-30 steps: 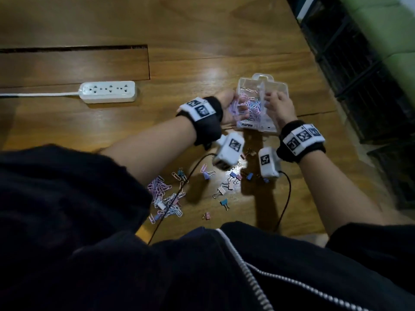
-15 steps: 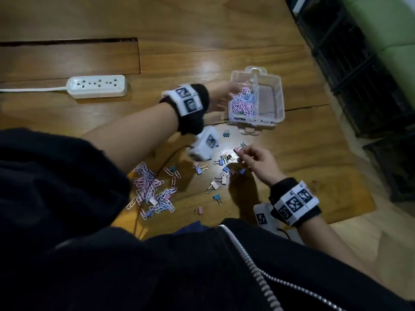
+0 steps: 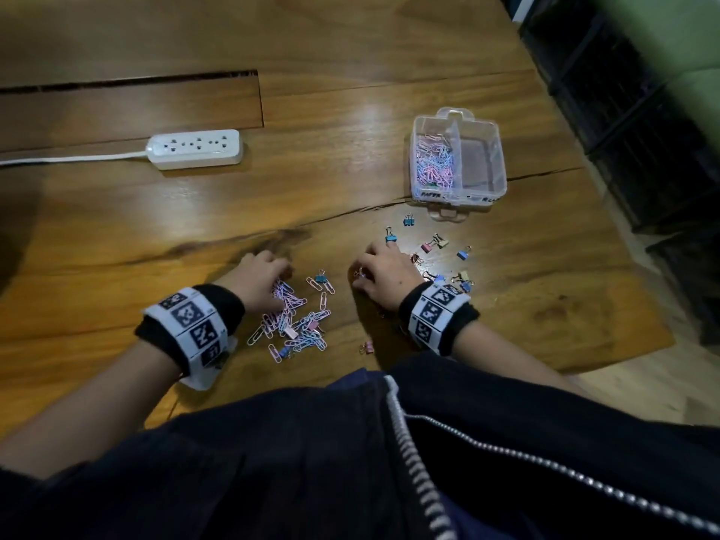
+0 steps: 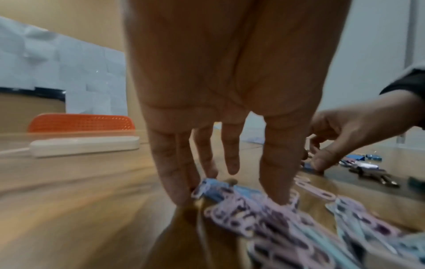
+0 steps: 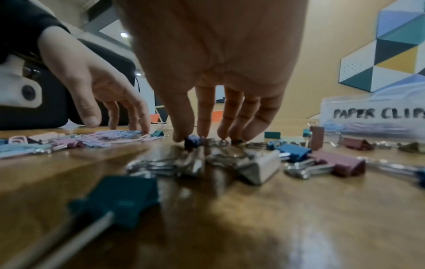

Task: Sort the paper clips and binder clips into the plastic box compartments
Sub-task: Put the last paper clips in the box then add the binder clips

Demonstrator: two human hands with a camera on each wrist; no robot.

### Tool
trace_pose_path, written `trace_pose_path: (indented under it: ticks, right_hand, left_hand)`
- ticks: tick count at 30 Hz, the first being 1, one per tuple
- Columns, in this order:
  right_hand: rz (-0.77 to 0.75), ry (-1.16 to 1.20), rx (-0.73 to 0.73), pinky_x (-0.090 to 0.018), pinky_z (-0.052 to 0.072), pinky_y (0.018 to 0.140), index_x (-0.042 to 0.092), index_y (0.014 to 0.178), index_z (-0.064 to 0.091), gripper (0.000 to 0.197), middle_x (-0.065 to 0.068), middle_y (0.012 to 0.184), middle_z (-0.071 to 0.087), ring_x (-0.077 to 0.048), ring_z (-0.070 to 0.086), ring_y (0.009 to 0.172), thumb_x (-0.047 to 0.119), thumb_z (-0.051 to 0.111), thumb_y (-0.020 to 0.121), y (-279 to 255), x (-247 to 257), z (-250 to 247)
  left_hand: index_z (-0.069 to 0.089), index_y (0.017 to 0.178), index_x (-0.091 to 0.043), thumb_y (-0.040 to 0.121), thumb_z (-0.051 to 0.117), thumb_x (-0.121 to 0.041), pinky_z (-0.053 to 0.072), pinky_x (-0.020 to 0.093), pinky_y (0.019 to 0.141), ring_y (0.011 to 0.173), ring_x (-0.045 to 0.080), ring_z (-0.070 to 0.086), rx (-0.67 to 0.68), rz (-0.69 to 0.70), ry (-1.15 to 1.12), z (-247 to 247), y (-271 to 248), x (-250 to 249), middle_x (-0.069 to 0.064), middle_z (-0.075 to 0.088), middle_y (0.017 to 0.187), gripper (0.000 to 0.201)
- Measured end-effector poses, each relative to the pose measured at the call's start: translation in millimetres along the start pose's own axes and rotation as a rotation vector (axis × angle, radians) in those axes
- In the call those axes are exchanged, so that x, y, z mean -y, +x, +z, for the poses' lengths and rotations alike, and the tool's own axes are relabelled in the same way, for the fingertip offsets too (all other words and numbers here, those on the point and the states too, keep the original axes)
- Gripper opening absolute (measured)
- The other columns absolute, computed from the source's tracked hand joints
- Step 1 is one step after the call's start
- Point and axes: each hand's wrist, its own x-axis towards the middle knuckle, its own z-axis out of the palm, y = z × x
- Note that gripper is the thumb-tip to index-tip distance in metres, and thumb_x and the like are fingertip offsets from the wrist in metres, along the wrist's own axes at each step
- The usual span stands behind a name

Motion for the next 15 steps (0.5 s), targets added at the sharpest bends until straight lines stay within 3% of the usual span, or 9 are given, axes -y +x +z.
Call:
trace_pose_path:
  ticks: [4,8,11,15]
  right_hand:
    - [0.024,0.007,0.016,-0.029,0.037,0.093,0.010,0.111,0.056,0.025,-0.006,0.114,0.050,-0.021,0.045,0.109,0.015,0.054,0.087,1,-4,-2]
    - [0.058,-0.048,0.058,-0.034,0.039,0.092,0.012,0.106,0.056,0.022,-0.007,0.110,0.052,-0.023,0.048,0.105,0.022,0.054,0.087,-2,-7,-7]
    - [0.054,-0.153,0.104,-0.039,0.035,0.094,0.013,0.105,0.053,0.024,-0.008,0.110,0.052,-0.024,0.046,0.107,0.029,0.051,0.088,-1,-5,-5]
    - [0.056,-0.189,0.095,-0.042,0.031,0.098,0.011,0.107,0.053,0.026,-0.009,0.117,0.048,-0.025,0.040,0.113,0.029,0.051,0.088,-2,-6,-2]
  left_hand:
    - [0.037,0.138,-0.018,0.086,0.059,-0.032,0.040,0.035,0.103,0.122,0.024,0.041,-0.063,0.026,-0.084,14,0,7,0.009,0.041,0.136,0.059]
    - [0.043,0.133,-0.021,0.086,0.054,-0.043,0.043,0.040,0.100,0.117,0.023,0.047,-0.150,0.071,-0.085,15,11,-7,0.006,0.052,0.128,0.053]
    - [0.054,0.118,-0.022,0.085,0.052,-0.050,0.041,0.037,0.096,0.111,0.022,0.051,-0.216,0.085,0.030,10,23,-23,0.002,0.061,0.118,0.043]
    - [0.058,0.111,-0.017,0.091,0.052,-0.031,0.041,0.036,0.096,0.107,0.022,0.056,-0.234,0.104,-0.070,0,34,-36,0.004,0.064,0.114,0.025]
